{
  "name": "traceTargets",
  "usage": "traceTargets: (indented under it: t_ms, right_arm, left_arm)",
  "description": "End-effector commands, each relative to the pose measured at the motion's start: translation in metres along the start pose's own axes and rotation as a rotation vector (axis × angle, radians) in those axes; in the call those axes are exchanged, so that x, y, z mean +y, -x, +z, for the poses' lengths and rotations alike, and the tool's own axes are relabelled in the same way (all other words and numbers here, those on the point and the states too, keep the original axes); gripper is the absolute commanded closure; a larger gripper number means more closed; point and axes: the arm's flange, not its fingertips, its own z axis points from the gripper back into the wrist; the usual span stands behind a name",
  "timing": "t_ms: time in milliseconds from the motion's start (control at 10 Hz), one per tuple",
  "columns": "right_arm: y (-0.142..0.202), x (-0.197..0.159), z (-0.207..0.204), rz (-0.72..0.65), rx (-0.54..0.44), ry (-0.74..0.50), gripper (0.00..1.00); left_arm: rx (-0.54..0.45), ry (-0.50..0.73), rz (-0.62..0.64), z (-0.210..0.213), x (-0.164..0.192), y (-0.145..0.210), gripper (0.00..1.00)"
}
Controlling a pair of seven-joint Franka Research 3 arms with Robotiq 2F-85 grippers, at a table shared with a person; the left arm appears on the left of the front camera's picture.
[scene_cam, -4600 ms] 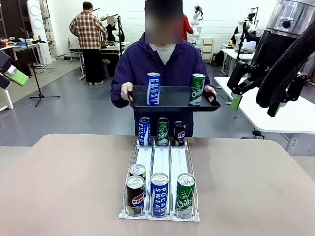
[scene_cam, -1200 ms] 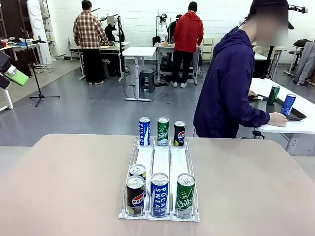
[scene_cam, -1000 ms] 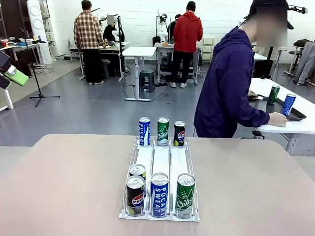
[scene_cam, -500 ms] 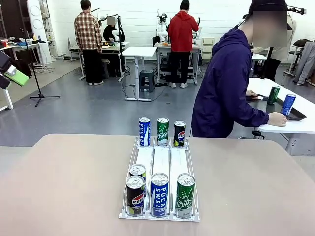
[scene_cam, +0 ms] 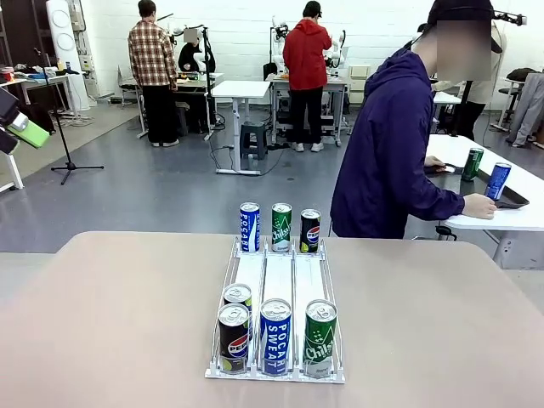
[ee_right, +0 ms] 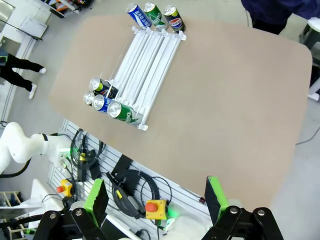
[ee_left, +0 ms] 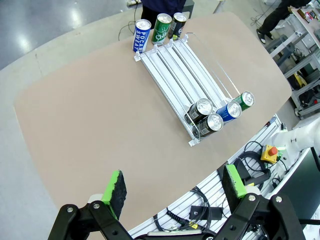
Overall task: Retrieve and hand over the desired beverage to the person.
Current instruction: Place the picked can on the Handle tray extended by the person.
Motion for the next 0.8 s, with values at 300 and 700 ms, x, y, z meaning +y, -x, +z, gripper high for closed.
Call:
traceTargets:
  t_ms: [300, 700]
  right_arm:
    - [0.0, -0.0021, -0.0007, -0.004, 0.002, -0.003, 0.0]
    - [0.0, -0.0021, -0.0007, -0.004, 0.002, -0.003, 0.0]
  left_arm:
    - [0.005, 0.0, -0.012, 0.0003, 0.0016, 0.001, 0.0]
    - [0.005, 0.0, -0.012, 0.0003, 0.0016, 0.001, 0.0]
